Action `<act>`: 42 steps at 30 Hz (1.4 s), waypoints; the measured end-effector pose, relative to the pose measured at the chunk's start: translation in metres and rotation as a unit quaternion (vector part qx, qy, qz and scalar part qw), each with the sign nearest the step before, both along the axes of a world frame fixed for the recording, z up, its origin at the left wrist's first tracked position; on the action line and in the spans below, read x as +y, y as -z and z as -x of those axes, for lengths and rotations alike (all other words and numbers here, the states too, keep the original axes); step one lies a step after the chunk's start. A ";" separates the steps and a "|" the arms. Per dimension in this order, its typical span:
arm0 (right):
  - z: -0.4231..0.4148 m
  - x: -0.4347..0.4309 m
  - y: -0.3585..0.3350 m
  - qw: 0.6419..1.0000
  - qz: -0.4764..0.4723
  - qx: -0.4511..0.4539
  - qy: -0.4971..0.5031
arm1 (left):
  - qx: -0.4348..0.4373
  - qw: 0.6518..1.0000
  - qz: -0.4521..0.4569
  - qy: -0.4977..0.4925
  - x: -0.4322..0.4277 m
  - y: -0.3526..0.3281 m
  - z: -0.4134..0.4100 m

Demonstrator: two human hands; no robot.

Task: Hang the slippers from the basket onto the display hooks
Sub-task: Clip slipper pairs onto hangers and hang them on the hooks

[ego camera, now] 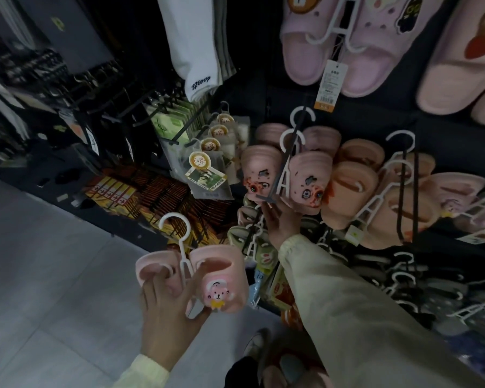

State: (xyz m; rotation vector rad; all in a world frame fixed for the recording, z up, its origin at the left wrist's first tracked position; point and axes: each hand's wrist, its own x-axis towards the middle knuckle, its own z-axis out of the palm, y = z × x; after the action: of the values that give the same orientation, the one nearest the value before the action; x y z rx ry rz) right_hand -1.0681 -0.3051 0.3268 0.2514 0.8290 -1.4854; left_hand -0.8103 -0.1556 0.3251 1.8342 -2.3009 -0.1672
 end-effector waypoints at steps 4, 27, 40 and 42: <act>-0.005 0.011 0.011 0.995 0.018 0.011 0.099 | 0.007 1.000 0.003 0.003 0.009 0.002 0.001; 0.013 0.049 -0.020 0.984 -0.006 0.141 -0.112 | -0.025 0.999 0.020 0.041 0.018 -0.016 0.009; 0.011 0.140 -0.043 0.852 0.068 0.514 -0.068 | -0.012 0.990 0.080 0.117 0.017 -0.023 0.043; 0.014 0.167 -0.051 0.745 0.124 0.653 -0.060 | -0.015 0.988 0.084 0.132 0.018 -0.024 0.052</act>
State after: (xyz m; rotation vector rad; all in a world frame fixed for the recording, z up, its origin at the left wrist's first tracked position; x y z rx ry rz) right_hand -1.0823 -0.1378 0.3777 -1.1878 1.6543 -1.5021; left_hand -0.8618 -0.1374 0.3488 1.4579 -2.4871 0.0175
